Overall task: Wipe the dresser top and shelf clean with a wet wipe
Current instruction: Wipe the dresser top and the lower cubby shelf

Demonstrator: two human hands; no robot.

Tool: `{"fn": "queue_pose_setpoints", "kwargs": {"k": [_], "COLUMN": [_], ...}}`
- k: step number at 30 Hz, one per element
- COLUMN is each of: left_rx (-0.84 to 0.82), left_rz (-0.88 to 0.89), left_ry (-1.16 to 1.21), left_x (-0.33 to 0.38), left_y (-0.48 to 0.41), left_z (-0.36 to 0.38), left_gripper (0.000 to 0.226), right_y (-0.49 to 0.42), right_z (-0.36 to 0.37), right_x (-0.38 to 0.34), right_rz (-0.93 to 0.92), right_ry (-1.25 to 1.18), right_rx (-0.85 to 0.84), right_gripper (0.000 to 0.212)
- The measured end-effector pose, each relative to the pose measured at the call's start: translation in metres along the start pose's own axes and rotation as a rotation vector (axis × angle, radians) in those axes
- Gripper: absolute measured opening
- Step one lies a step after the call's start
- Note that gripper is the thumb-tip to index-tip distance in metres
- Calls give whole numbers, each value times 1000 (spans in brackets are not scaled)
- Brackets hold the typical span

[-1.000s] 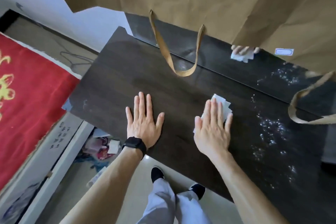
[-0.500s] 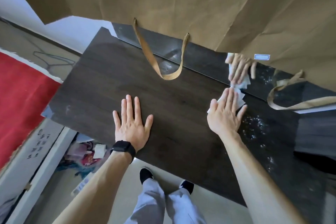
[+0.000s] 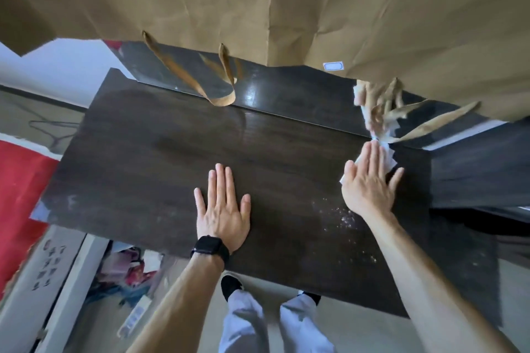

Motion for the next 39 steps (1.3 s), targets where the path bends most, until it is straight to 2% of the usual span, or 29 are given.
{"fn": "queue_pose_setpoints", "kwargs": {"k": [2, 5, 7, 9, 15, 18, 21, 24, 29, 33, 36, 38, 39], "left_rx": [-14, -51, -60, -86, -131, -131, -132, -143, -160, -153, -141, -153, -155], "left_rz": [4, 113, 105, 92, 52, 45, 47, 45, 48, 42, 47, 44, 45], "left_ry": [6, -30, -30, -41, -25, -34, -45, -44, -45, -35, -35, -36, -34], "left_x": [32, 64, 71, 73, 79, 81, 82, 81, 82, 85, 86, 84, 83], "left_y": [4, 8, 6, 5, 7, 7, 6, 5, 7, 6, 5, 7, 8], "left_z": [10, 20, 23, 23, 15, 13, 13, 14, 13, 13, 14, 14, 14], "left_gripper": [70, 67, 65, 63, 64, 65, 64, 63, 65, 64, 64, 64, 64], "right_y": [3, 9, 14, 8, -9, -22, -44, -26, 63, 18, -20, -8, 8], "right_z": [0, 13, 21, 18, 4, 7, 2, 3, 7, 5, 5, 5, 7], "right_x": [-1, -60, -92, -83, 63, 68, 58, 64, 78, 86, 84, 81, 81], "right_rz": [43, -220, -430, -481, -15, 118, 233, 247, 128, 54, 90, 119, 72], "right_ry": [7, -23, -25, -27, -13, -44, -151, -132, -33, -38, -72, -111, -93], "right_rx": [15, -3, -12, -11, 113, 149, 98, 122, 126, 132, 127, 107, 107], "right_gripper": [66, 66, 65, 64, 74, 76, 74, 75, 77, 78, 78, 76, 74]}}
Point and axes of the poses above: each hand's wrist, its own y-axis away from the middle knuckle, its own z-axis out of the palm, x = y × z, the point moved 2 cm from there along -y, towards the middle knuckle, and after that the axes turned 8 degrees about x, right-handed, at the moved point
